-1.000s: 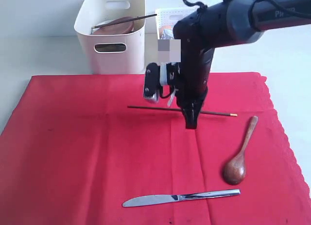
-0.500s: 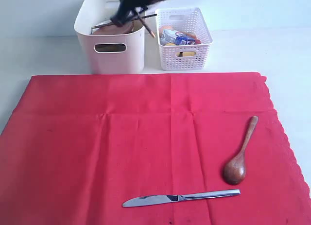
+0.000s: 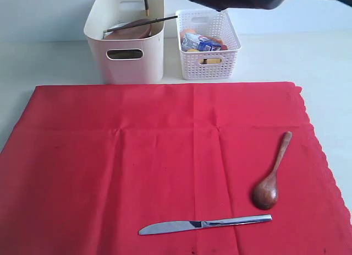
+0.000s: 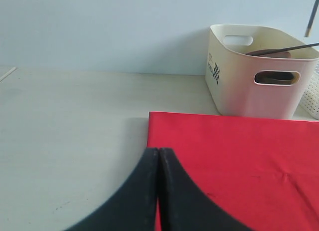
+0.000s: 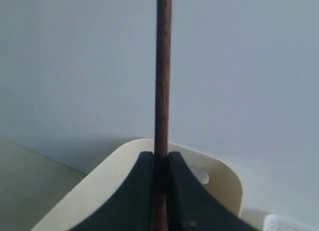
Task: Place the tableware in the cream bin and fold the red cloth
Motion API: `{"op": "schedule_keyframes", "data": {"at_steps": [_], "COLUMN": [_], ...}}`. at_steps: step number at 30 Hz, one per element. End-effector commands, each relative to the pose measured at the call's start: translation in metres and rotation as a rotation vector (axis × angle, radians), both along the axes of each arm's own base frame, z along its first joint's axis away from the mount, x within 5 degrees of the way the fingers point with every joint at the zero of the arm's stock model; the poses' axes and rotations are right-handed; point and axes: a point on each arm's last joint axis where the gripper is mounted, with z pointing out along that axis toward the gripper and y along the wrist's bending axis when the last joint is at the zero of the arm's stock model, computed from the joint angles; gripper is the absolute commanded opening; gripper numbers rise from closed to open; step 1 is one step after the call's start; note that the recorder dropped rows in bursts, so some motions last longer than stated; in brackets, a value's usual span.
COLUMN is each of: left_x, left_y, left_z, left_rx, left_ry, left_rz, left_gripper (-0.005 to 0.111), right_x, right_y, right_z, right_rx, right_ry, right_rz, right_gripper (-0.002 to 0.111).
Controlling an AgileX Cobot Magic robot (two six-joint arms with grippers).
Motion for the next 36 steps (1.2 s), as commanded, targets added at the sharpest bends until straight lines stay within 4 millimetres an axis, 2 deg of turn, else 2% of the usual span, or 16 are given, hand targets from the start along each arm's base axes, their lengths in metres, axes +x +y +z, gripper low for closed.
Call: {"op": "schedule_keyframes", "data": {"at_steps": [1,10,12,20,26,30,33,36], "left_x": [0.0,0.0,0.0,0.0,0.0,0.0,0.0,0.0], "left_y": [0.0,0.0,0.0,0.0,0.0,0.0,0.0,0.0], "left_z": [0.001,0.001,0.001,0.001,0.001,0.001,0.001,0.001], "left_rx": [-0.01,-0.01,-0.01,-0.01,-0.01,-0.01,-0.01,-0.01], "left_ry": [-0.012,-0.012,-0.012,-0.012,-0.012,-0.012,-0.012,-0.012], "left_rz": [0.003,0.003,0.003,0.003,0.003,0.003,0.003,0.003], "left_gripper": [0.002,0.002,0.002,0.002,0.002,0.002,0.002,0.002], "right_x": [0.008,0.01,0.01,0.01,0.01,0.002,-0.013,-0.03], "right_y": [0.009,0.01,0.01,0.01,0.01,0.007,0.003,-0.006], "right_z": [-0.014,-0.023,-0.024,-0.025,-0.023,-0.005,0.022,0.051], "right_rx": [0.026,0.013,0.026,0.029,0.022,0.007,-0.031,-0.147], "right_ry": [0.01,0.024,0.039,0.045,0.036,0.072,0.124,0.094], "right_rz": [0.0,0.001,-0.006,-0.008,-0.006,0.034,0.103,0.181], "right_gripper": [0.0,0.001,0.007,0.041,0.052,0.057,0.057,0.057]}}
